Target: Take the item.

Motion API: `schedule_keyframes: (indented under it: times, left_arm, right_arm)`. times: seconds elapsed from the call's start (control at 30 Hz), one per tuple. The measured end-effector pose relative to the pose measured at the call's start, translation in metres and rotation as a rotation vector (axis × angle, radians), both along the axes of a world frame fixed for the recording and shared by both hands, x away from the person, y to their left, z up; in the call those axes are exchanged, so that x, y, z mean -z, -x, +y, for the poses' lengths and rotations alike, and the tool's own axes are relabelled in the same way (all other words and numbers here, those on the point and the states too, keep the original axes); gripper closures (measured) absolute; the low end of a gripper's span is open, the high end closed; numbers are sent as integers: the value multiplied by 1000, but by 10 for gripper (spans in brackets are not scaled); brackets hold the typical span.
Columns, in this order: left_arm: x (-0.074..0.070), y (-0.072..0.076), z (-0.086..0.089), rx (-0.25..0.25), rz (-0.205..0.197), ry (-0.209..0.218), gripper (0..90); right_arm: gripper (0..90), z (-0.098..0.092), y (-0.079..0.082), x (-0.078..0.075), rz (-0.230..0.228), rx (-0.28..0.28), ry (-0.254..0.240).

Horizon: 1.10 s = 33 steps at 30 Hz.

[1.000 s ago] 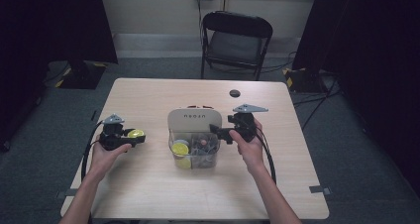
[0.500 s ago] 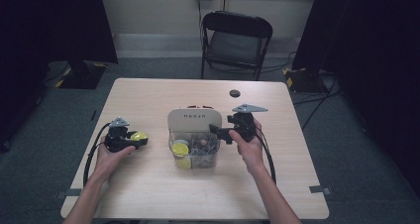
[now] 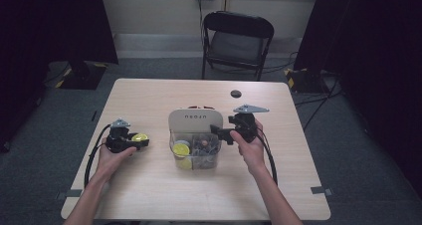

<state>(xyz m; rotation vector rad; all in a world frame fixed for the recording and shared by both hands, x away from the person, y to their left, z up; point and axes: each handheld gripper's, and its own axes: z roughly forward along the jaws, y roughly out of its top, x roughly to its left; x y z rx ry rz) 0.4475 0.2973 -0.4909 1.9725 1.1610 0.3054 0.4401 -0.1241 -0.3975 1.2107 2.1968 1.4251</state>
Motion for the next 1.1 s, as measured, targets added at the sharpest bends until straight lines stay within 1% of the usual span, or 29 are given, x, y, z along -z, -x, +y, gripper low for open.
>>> schedule_keyframes:
  times: [0.03, 0.1, 0.2, 0.23, 0.3, 0.4, 0.43, 0.53, 0.57, 0.6, 0.63, 0.67, 0.7, 0.77, 0.8, 0.83, 0.9, 0.93, 0.97, 1.0, 1.07, 1.1]
  left_arm:
    - [0, 0, 0, -2, -1, 4, 369]
    - [0, 0, 0, -6, 0, 13, 326]
    - [-2, 0, 1, -28, 1, 50, 249]
    - [-2, 1, 2, -24, 3, 63, 246]
    - [-5, 3, 2, -30, 5, 63, 229]
    - [-10, 7, 5, -39, -8, 72, 216]
    - [-11, 8, 7, -41, -14, 85, 210]
    - [-16, 13, 9, -39, -18, 81, 205]
    - [-17, 15, 9, -43, -16, 78, 199]
    - [-19, 17, 9, -37, -17, 66, 192]
    - [-20, 19, 9, -39, -25, 59, 185]
    - [-20, 19, 9, -39, -25, 59, 184]
    - [-21, 25, 10, -46, -37, 47, 185]
    - [-20, 31, 10, -38, -29, 35, 190]
    - [-20, 34, 10, -33, -32, 18, 190]
    - [-19, 37, 9, -32, -35, 8, 191]
    - [-19, 42, 11, -10, -24, -22, 191]
    - [-19, 45, 11, -11, -23, -29, 191]
    - [-19, 48, 12, -14, -33, -39, 191]
    - [-18, 51, 13, -12, -35, -39, 195]
    - [-13, 55, 13, -4, -9, -45, 195]
    - [-10, 56, 13, 1, -2, -62, 195]
  right_arm:
    - [142, 0, 0, 0, 0, 1, 0]
    - [143, 0, 0, 0, 0, 1, 0]
    - [143, 1, 0, 1, 3, 0, 3]
    - [143, 2, 0, 1, 4, -2, 2]
    - [145, 3, 0, 2, 8, -1, 3]
    - [148, 5, 1, 4, 10, -2, 10]
    - [148, 5, 0, 4, 12, -4, 9]
    - [149, 6, 0, 5, 14, -10, 12]
    - [149, 6, 0, 5, 13, -12, 13]
    - [150, 6, 0, 5, 15, -12, 12]
    - [152, 6, 0, 4, 14, -11, 12]
    - [154, 6, 0, 4, 13, -9, 11]
    - [158, 5, 0, 4, 15, -12, 7]
    - [156, 5, 0, 3, 21, -7, -2]
    - [158, 5, 0, 2, 20, -6, -4]
    - [161, 5, 0, 1, 17, -7, -5]
    - [163, 5, 1, -1, 8, -4, -3]
    - [168, 5, 1, -2, 1, -4, -5]
    - [170, 5, 2, -3, -3, -2, -7]
    - [175, 5, 2, -4, -7, 1, -11]
    - [185, 5, 2, -7, -21, -1, -26]
    - [194, 5, 2, -8, -22, -6, -32]
